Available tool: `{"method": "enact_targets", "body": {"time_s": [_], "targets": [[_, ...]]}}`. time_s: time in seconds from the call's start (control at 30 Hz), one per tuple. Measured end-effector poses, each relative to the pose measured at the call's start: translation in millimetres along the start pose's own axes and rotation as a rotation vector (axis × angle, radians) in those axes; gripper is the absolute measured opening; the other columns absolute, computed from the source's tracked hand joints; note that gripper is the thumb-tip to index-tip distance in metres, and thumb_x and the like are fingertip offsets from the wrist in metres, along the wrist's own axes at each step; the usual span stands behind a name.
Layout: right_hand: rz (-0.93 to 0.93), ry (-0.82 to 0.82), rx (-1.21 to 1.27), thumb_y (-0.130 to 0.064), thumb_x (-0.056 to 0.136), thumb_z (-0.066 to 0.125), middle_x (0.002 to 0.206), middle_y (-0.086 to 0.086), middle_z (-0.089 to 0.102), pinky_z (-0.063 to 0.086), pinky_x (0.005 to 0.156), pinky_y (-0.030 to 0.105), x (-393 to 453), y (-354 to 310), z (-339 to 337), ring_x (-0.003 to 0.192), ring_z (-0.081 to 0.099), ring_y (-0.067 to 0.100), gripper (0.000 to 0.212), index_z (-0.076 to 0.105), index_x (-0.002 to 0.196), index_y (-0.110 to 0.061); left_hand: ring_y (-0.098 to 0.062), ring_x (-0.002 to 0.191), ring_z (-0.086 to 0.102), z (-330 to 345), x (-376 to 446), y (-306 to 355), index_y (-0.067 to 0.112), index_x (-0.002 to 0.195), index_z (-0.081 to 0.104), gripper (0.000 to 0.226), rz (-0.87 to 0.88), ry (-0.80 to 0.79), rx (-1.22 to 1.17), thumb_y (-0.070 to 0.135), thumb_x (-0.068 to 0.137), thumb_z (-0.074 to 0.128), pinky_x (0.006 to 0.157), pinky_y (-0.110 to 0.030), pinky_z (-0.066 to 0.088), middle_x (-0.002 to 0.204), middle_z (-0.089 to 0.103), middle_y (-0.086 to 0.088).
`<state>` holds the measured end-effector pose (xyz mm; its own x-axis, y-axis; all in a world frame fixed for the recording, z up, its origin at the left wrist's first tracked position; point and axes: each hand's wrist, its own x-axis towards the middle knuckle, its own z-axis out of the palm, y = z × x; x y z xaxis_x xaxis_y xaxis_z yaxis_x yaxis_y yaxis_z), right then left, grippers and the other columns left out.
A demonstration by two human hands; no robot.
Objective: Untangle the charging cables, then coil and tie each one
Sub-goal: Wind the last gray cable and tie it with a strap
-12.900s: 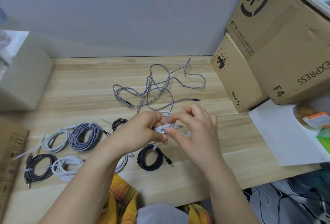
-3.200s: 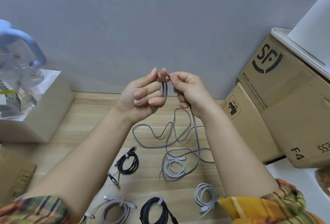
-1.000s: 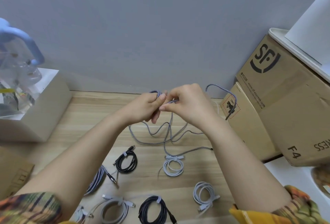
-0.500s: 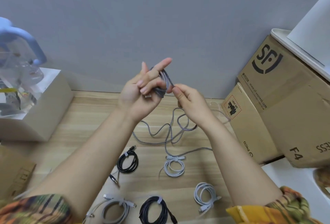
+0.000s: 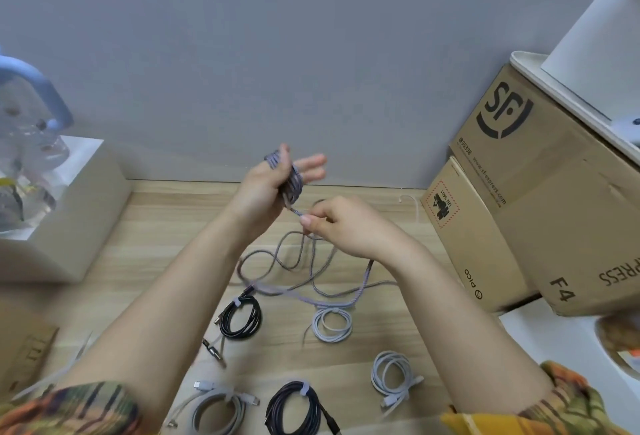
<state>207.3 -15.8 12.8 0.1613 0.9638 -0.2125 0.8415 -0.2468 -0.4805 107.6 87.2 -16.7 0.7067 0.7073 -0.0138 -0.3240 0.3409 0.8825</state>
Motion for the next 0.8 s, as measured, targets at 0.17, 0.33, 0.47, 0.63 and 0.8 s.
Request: {"method": "enact_targets", "body": {"time_s": [0.17,0.33,0.47,0.63,0.8], "targets": [[0.087,0.038,0.213,-0.028,0.087,0.063,0.058,-0.007,0.048,0.029,0.049,0.025,1,1,-12,0.053,0.042,0.010,0.030,0.056,0.061,-0.017,0.033,0.098,0.039,-10,-2,-5,-0.007,0.077,0.058,0.036,0.006,-0.107,0.793,0.014,0.100,0.039,0.090,-0.007,0.036,0.105,0.068,-0.005],[0.228,0.000,0.842,-0.024,0.092,0.057,0.043,-0.010,0.036,0.030,0.039,0.018,-3,7,-21,0.032,0.027,0.005,0.023,0.056,0.070,-0.015,0.028,0.099,0.043,-17,-5,0,0.006,0.062,0.045,0.041,0.134,-0.115,1.002,0.016,0.101,0.037,0.070,-0.025,0.042,0.059,0.063,0.007],[0.248,-0.130,1.530,-0.029,0.096,0.043,0.038,-0.009,0.028,0.026,0.034,0.015,-3,11,-34,0.026,0.021,0.002,0.028,0.046,0.071,-0.017,0.004,0.129,0.038,-34,-4,6,0.015,0.059,0.036,0.041,0.193,-0.075,1.174,0.020,0.099,0.042,0.078,-0.022,0.036,0.070,0.061,-0.005],[0.046,0.227,1.077,-0.021,0.095,0.052,0.042,-0.014,0.027,0.013,0.038,0.014,2,4,-32,0.034,0.020,0.001,0.024,0.063,0.076,-0.010,-0.004,0.047,0.039,-28,-9,16,0.014,0.066,0.054,0.033,0.083,-0.082,1.058,0.040,0.086,0.059,0.055,-0.023,0.034,0.056,0.048,-0.002],[-0.084,0.636,0.712,-0.019,0.088,0.063,0.066,-0.019,0.064,0.045,0.073,0.015,18,6,-36,0.069,0.058,-0.008,0.018,0.069,0.071,-0.022,-0.011,0.037,0.018,-22,-19,32,0.019,0.064,0.062,0.030,-0.152,-0.454,0.282,0.037,0.087,0.058,0.054,-0.023,0.043,0.037,0.025,0.012]]}}
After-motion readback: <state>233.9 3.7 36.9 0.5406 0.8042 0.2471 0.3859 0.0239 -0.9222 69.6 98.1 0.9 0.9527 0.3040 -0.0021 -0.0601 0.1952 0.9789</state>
